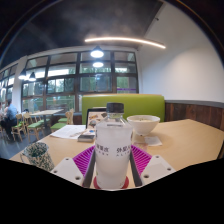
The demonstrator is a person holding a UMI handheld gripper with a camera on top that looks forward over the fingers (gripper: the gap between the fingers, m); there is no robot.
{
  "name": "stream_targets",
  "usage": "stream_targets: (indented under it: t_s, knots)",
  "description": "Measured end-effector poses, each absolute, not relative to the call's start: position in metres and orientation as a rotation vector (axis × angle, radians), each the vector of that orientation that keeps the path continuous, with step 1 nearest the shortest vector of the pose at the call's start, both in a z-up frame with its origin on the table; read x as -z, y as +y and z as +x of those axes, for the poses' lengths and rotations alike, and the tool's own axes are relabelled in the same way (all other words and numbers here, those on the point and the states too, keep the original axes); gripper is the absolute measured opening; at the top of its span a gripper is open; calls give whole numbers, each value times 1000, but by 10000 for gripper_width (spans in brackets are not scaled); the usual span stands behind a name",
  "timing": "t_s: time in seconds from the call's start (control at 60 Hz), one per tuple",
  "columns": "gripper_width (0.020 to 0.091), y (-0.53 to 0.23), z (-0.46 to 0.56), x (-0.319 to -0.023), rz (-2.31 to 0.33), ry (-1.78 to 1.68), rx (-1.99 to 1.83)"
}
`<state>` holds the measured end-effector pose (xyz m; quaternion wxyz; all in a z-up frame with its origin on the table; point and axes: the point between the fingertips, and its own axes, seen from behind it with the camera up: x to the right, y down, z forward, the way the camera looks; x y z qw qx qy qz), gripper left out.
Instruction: Pour water
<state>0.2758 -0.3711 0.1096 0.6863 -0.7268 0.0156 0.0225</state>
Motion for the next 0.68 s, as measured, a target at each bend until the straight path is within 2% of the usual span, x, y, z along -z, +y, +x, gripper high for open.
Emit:
stream_targets:
  t_s: [0.033,0.117,0.15,0.25,0.533,0.683]
  knots:
    - [623,-382,280,-112,-1623,35,-46]
    - [812,-415,293,-121,-1596,29,-52]
    - [846,-425,295,-122,-1586,26,-58]
    - [839,-474,320,-136,-1541,37,-64]
    - [831,-600,386,-147,-1546,63,-35]
    - [817,-710,417,-154,-1557,77,-87]
